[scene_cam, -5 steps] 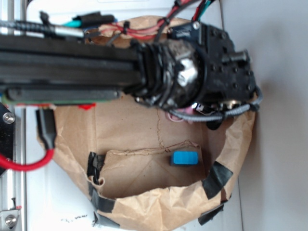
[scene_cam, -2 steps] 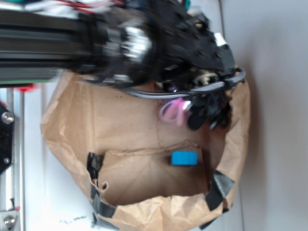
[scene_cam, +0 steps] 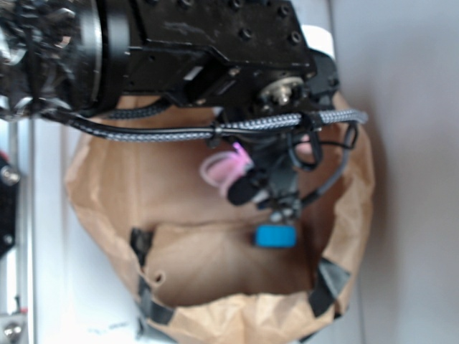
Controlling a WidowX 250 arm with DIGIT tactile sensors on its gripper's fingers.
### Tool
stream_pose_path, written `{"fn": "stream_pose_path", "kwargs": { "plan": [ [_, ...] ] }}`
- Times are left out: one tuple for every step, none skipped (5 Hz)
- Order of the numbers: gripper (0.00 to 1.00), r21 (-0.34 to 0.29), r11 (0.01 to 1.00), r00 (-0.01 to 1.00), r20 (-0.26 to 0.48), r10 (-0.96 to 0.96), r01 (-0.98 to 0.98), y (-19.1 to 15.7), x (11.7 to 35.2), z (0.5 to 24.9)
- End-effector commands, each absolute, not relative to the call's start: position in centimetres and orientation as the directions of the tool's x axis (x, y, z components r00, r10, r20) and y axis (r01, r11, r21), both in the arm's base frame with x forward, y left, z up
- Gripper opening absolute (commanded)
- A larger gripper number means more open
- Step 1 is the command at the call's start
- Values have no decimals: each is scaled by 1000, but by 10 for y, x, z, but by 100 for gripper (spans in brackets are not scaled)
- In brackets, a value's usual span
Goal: Grab the pink bunny.
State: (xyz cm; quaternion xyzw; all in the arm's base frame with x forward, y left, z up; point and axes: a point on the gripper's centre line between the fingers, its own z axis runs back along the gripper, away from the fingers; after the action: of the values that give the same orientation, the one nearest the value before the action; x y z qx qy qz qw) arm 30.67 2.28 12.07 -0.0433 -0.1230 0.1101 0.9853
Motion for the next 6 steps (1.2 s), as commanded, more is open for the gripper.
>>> {"fn": "stream_pose_path", "kwargs": {
  "plan": [
    [0,41,998,948,313,-59,49,-2,283,177],
    [0,14,995,953,286,-101,101,-4,274,186],
    [0,-6,995,967,236,-92,96,3,270,190],
    [0,-12,996,971,224,-87,92,9,264,188],
    [0,-21,997,970,233,-70,77,13,259,191],
    [0,5,1000,963,268,-28,28,17,261,189]
  ]
}}
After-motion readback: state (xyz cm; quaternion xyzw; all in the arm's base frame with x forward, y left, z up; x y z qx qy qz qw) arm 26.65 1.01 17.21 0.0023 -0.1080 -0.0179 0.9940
